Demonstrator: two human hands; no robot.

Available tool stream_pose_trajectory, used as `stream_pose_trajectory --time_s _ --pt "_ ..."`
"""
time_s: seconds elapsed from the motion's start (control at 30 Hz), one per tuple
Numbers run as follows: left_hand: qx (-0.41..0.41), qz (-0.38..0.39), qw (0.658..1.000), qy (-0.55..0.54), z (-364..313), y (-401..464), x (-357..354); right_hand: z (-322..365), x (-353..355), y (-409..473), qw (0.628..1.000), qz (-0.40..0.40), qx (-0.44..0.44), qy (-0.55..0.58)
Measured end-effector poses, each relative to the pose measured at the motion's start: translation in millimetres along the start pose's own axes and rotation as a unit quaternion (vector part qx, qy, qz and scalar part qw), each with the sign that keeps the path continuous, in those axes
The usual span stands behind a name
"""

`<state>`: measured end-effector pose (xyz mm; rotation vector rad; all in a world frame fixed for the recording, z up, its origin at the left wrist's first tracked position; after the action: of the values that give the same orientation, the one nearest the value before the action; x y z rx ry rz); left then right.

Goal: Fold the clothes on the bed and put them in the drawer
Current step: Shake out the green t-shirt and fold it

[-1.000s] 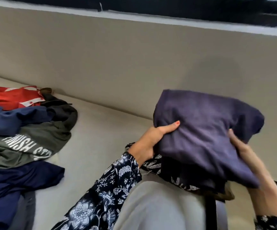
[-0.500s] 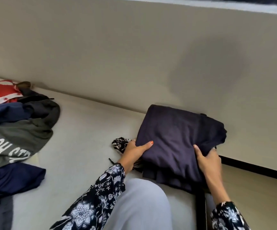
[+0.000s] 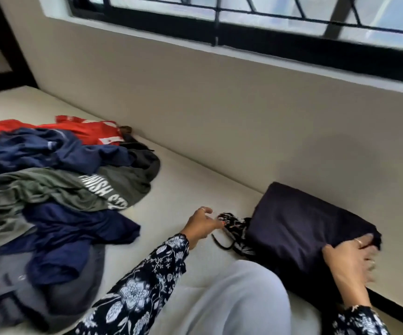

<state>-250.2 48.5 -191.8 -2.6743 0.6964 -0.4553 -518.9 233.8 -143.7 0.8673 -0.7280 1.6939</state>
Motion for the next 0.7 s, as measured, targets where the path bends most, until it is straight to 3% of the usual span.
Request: stream_pose_trajectory --time_s 0.1,0.27,0.53,0.7 --pt "-0.004 -0.031 0.999 0.014 5 -11 45 33 -3 -10 0.998 0.004 0.057 -0.02" --pt "0.007 -0.129 0.991 0.04 32 -45 136 127 -39 -65 0.976 0.113 0.179 -0.058" --pt "0.023 -0.283 0.954 0.094 74 -121 263 233 -123 -236 0.868 0.25 0.392 -0.175" --pt "0.013 -0.363 0.923 0.13 94 -155 325 259 -166 -325 0.802 0.282 0.492 -0.187"
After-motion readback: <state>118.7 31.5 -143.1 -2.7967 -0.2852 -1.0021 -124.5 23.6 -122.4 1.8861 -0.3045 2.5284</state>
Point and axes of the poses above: each hand's wrist, its own y-axis towards the middle knuckle, its own x-axis out of the back of the hand, z = x × y, the point moved 4 cm from there along y, towards the middle knuckle, and after that the axes turned 2 degrees about y, right-handed, at the moved point
